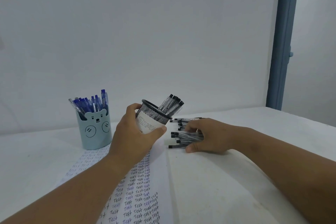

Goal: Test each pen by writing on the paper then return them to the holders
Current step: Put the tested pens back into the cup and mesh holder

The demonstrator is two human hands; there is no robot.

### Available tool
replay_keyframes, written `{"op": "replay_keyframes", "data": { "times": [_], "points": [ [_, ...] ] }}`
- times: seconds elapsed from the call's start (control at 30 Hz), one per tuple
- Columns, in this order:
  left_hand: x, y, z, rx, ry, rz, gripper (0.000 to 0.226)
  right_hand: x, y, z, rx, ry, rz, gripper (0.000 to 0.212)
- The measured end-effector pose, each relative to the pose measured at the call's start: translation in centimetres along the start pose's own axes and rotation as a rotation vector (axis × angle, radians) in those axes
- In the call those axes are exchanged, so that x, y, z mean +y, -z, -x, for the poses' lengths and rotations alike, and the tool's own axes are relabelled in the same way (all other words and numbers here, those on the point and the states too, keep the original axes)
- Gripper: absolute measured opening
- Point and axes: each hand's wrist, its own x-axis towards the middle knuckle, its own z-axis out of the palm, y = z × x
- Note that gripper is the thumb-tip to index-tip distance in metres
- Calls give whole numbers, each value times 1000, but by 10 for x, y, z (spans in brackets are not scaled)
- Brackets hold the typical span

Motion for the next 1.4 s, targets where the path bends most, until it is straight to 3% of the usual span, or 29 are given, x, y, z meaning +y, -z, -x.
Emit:
{"op": "replay_keyframes", "data": {
  "times": [0.27, 0.67, 0.83, 1.0, 1.1, 1.2, 1.4],
  "points": [
    [1, 1, 1, 11, 3, -3, 72, -10, 6, -1, -111, -15, 100, 40],
    [2, 2, -1, 35, 48, 23, 72, -15, 9, 0, -75, -79, 95, 28],
    [1, 2, -1, 45, 67, 37, 71, -12, 18, 3, 81, -49, -152, 16],
    [0, 2, -2, 49, 82, 51, 72, -13, 25, 6, 484, -62, -704, 2],
    [1, 1, -2, 46, 82, 46, 71, -17, 24, 3, 687, -107, -971, 13],
    [2, 1, -2, 41, 79, 45, 70, -20, 11, -1, 707, -157, -1154, 16],
    [0, 1, -1, 31, 78, 46, 72, -24, -16, -1, 540, -178, -911, 10]
  ]
}}
